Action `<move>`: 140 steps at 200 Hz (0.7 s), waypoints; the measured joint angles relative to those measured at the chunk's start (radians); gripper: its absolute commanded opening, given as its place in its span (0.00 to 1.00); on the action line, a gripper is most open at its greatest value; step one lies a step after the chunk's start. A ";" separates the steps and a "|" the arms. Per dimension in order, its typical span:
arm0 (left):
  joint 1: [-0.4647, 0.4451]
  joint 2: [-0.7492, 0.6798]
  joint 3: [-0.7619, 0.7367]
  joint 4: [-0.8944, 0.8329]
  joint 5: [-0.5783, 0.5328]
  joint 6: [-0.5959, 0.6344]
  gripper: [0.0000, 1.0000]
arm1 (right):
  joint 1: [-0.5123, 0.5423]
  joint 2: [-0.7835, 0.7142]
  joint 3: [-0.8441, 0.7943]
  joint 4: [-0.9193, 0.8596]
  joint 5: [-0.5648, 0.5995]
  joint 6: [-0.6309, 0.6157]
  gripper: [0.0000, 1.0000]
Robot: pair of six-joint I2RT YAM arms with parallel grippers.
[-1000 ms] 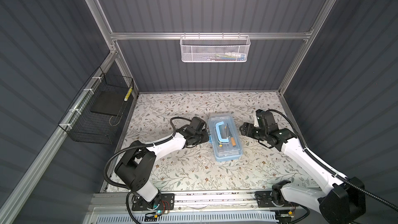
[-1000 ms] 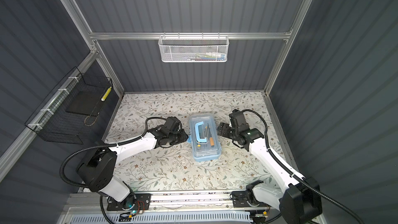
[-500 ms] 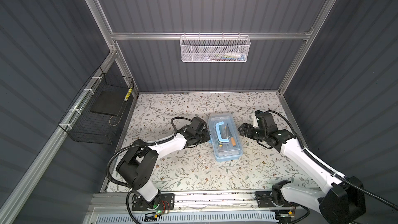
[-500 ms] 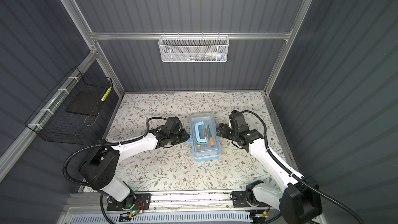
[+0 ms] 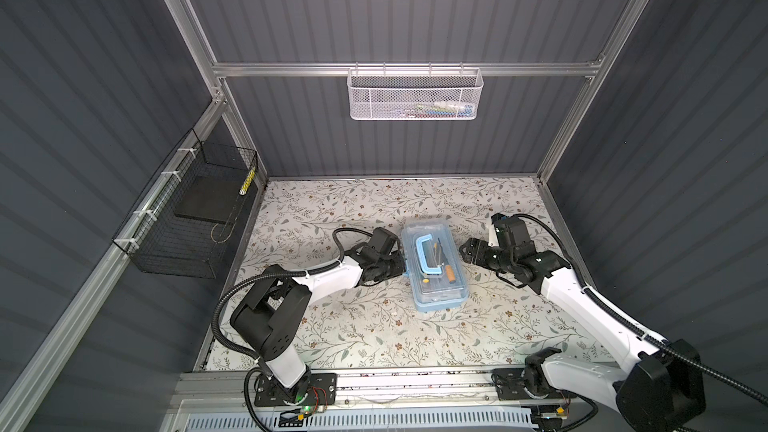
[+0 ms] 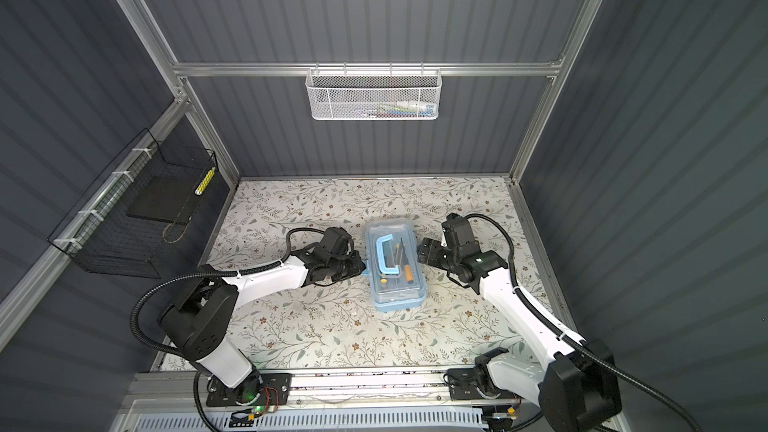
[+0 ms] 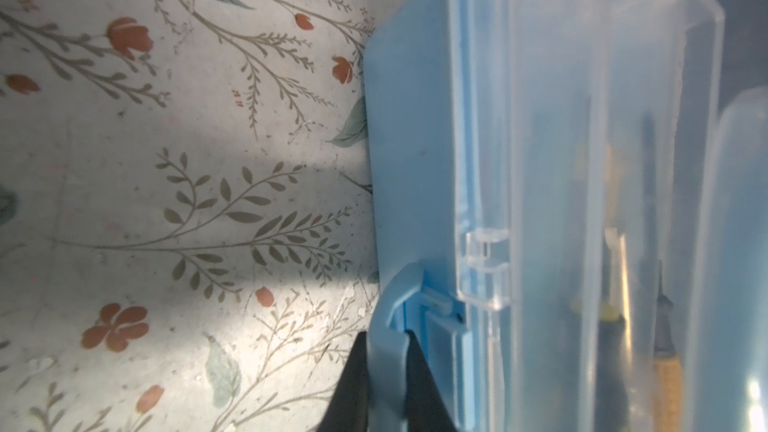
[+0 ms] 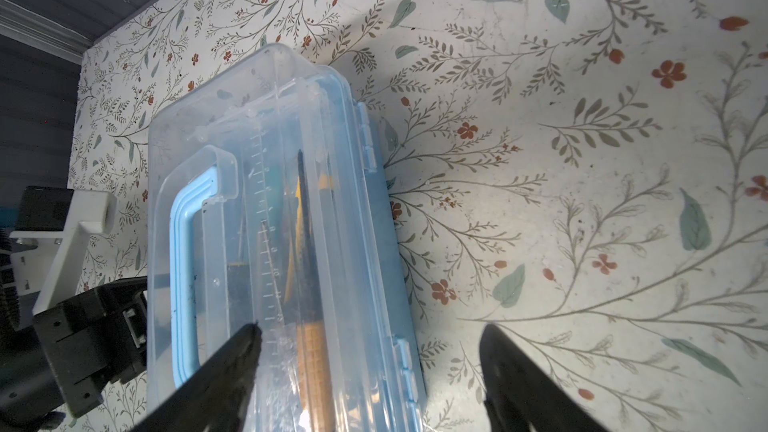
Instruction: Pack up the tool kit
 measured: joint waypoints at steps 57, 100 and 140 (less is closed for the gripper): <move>0.001 -0.001 0.000 -0.024 -0.015 0.001 0.12 | 0.000 0.006 -0.008 0.007 -0.007 0.004 0.82; 0.007 -0.023 0.000 -0.053 -0.023 0.000 0.11 | 0.000 0.011 -0.009 0.008 -0.018 0.007 0.82; 0.011 -0.055 0.000 -0.073 -0.025 0.000 0.12 | 0.000 0.012 -0.019 0.024 -0.043 0.009 0.82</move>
